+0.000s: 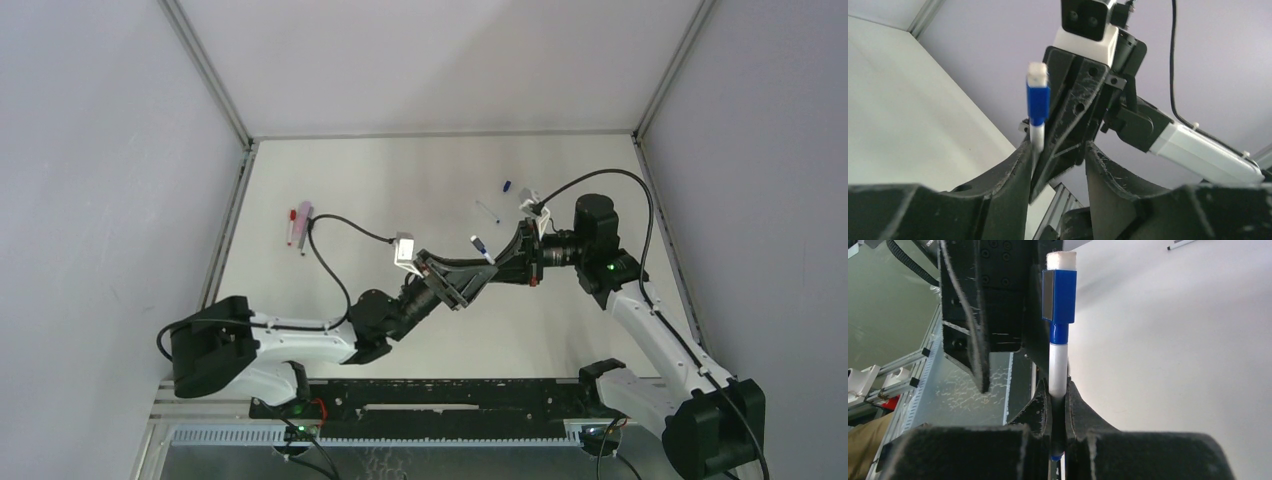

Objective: Insert the pens into the pen caps
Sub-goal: Insert the pen cap onto the pen, then place the pen at the center of the board.

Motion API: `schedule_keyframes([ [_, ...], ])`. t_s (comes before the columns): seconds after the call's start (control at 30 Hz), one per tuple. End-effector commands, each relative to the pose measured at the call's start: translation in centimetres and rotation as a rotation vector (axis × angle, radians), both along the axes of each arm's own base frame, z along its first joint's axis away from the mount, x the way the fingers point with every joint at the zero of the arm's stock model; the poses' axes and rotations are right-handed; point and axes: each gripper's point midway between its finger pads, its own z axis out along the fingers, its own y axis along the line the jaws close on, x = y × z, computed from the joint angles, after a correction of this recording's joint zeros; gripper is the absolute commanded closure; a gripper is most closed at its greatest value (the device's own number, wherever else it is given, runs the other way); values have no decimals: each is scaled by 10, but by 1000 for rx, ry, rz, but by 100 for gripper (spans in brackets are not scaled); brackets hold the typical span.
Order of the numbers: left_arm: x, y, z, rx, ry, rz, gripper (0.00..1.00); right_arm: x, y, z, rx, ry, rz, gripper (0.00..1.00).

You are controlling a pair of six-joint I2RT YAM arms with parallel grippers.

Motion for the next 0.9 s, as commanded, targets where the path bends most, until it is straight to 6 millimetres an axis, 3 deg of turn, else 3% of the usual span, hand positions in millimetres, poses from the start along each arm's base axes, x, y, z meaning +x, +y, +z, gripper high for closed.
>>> schedule_keyframes([
  [0.0, -21, 12, 4, 6, -62, -52, 52, 9, 1, 13, 13, -91, -13, 100],
  [0.23, -27, 32, -10, 23, -104, -38, 45, 2, 0, 14, 21, -105, 29, 100],
  [0.4, -32, 41, -1, -16, -181, -25, 45, -6, 0, 13, 32, -94, 74, 100],
  [0.7, -21, 33, 19, -39, -212, 27, 50, -8, 0, 13, 35, -115, 92, 100],
  [0.87, -11, 26, 18, -30, -193, 61, 54, -8, 0, 12, 35, -115, 95, 100],
])
